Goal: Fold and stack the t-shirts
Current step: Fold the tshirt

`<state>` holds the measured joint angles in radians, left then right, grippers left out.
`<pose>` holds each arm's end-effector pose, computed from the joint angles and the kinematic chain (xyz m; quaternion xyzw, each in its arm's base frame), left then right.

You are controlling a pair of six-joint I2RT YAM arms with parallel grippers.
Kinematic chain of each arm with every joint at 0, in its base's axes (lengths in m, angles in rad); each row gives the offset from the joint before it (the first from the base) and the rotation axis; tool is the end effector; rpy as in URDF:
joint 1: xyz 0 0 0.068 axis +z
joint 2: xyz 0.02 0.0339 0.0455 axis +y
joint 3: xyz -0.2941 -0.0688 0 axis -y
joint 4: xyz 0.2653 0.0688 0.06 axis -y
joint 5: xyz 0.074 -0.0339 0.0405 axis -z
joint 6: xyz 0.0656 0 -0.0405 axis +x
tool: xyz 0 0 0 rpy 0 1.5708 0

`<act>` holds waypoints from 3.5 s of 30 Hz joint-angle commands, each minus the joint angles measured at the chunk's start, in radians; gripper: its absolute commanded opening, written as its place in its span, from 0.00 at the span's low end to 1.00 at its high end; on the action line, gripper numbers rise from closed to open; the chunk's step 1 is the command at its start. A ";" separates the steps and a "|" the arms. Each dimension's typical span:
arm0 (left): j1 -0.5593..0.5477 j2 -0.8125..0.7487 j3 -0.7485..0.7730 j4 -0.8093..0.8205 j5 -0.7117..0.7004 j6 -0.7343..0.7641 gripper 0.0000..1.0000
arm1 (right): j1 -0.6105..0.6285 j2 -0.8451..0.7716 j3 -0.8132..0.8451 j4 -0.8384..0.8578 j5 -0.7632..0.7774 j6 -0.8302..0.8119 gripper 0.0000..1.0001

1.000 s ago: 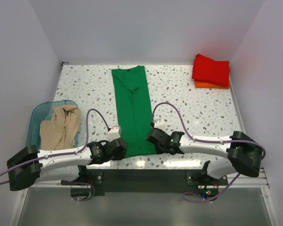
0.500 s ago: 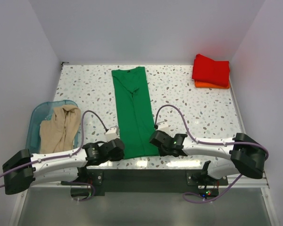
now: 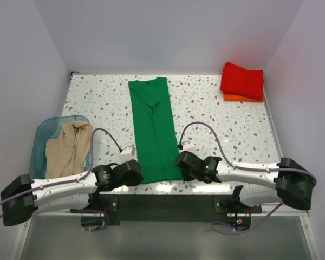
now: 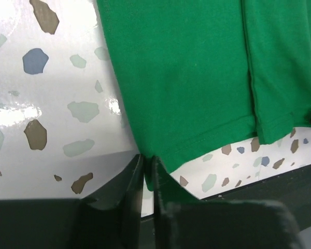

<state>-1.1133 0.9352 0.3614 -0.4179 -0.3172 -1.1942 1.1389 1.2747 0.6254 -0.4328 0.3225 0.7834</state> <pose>0.0958 -0.1483 0.1424 -0.0833 0.9437 -0.1965 0.2526 0.1217 0.2145 0.1619 -0.1311 0.9495 0.1066 0.2644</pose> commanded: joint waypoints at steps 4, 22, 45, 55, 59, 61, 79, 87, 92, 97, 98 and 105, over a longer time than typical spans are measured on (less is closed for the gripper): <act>-0.005 -0.075 -0.002 -0.051 0.007 -0.034 0.30 | 0.018 -0.115 0.020 0.003 0.015 0.008 0.28; -0.005 -0.161 0.013 -0.111 0.006 -0.051 0.39 | 0.179 0.261 0.281 0.048 0.099 -0.026 0.33; -0.005 -0.167 -0.013 -0.088 0.006 -0.059 0.38 | 0.228 0.373 0.362 -0.078 0.214 -0.001 0.31; -0.005 -0.177 -0.029 -0.081 0.007 -0.067 0.35 | 0.242 0.365 0.367 -0.078 0.224 0.011 0.04; -0.005 -0.176 -0.035 -0.078 0.006 -0.070 0.34 | 0.246 0.316 0.361 -0.066 0.210 0.005 0.00; -0.005 -0.174 -0.036 -0.078 0.006 -0.070 0.33 | 0.246 0.299 0.359 -0.063 0.202 0.001 0.00; -0.006 -0.161 -0.061 -0.033 0.012 -0.073 0.41 | 0.245 0.195 0.287 -0.003 0.135 0.034 0.40; -0.005 -0.127 -0.073 0.013 0.012 -0.070 0.43 | 0.069 -0.138 0.058 -0.034 0.074 0.074 0.42; -0.005 -0.115 -0.095 0.063 0.017 -0.074 0.43 | -0.151 -0.327 -0.107 0.084 -0.175 0.062 0.42; -0.005 -0.111 -0.121 0.088 0.027 -0.091 0.41 | -0.238 -0.301 -0.210 0.224 -0.327 0.095 0.42; -0.005 -0.110 -0.122 0.087 0.029 -0.093 0.41 | -0.246 -0.295 -0.223 0.247 -0.358 0.105 0.42; -0.005 -0.096 -0.144 0.090 0.030 -0.114 0.36 | -0.269 -0.259 -0.308 0.359 -0.411 0.175 0.42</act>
<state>-1.1133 0.8219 0.2481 -0.3260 -0.2901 -1.2831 0.8738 1.0054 0.3408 -0.1921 -0.0265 0.9058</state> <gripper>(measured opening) 0.361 0.423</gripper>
